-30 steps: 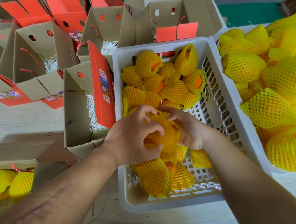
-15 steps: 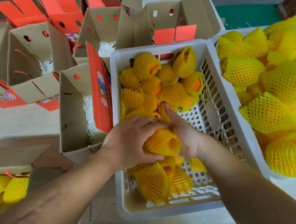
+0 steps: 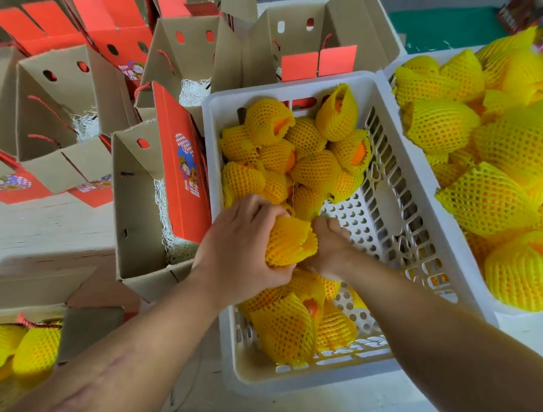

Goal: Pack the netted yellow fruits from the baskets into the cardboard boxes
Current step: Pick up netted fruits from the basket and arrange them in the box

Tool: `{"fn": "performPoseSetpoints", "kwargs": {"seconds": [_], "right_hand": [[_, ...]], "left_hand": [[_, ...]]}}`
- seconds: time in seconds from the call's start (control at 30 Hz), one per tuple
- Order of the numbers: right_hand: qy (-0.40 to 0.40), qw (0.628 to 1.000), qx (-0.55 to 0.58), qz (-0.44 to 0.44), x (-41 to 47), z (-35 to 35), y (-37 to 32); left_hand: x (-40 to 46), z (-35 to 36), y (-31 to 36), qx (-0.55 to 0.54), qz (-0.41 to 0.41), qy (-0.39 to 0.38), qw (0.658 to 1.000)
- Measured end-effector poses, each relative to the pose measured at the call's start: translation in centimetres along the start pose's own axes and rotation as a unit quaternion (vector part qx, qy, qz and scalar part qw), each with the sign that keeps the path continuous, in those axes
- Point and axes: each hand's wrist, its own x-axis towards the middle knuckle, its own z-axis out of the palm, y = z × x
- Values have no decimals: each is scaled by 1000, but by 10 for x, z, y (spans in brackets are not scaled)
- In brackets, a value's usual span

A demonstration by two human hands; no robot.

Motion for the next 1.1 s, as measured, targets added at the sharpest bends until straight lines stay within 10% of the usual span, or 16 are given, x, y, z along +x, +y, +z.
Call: {"fn": "performPoseSetpoints", "kwargs": {"seconds": [0.33, 0.63, 0.97, 1.1], "right_hand": [[234, 961, 62, -130, -80, -46, -49], [369, 901, 163, -161, -197, 17, -132], [341, 868, 232, -277, -210, 173, -328], [177, 906, 16, -384, -176, 215, -366]], "left_hand": [[-17, -18, 17, -209, -71, 31, 975], [-111, -83, 18, -686, -290, 104, 659], [-265, -164, -179, -691, -450, 107, 555], [-322, -186, -255, -664, -509, 199, 511]]}}
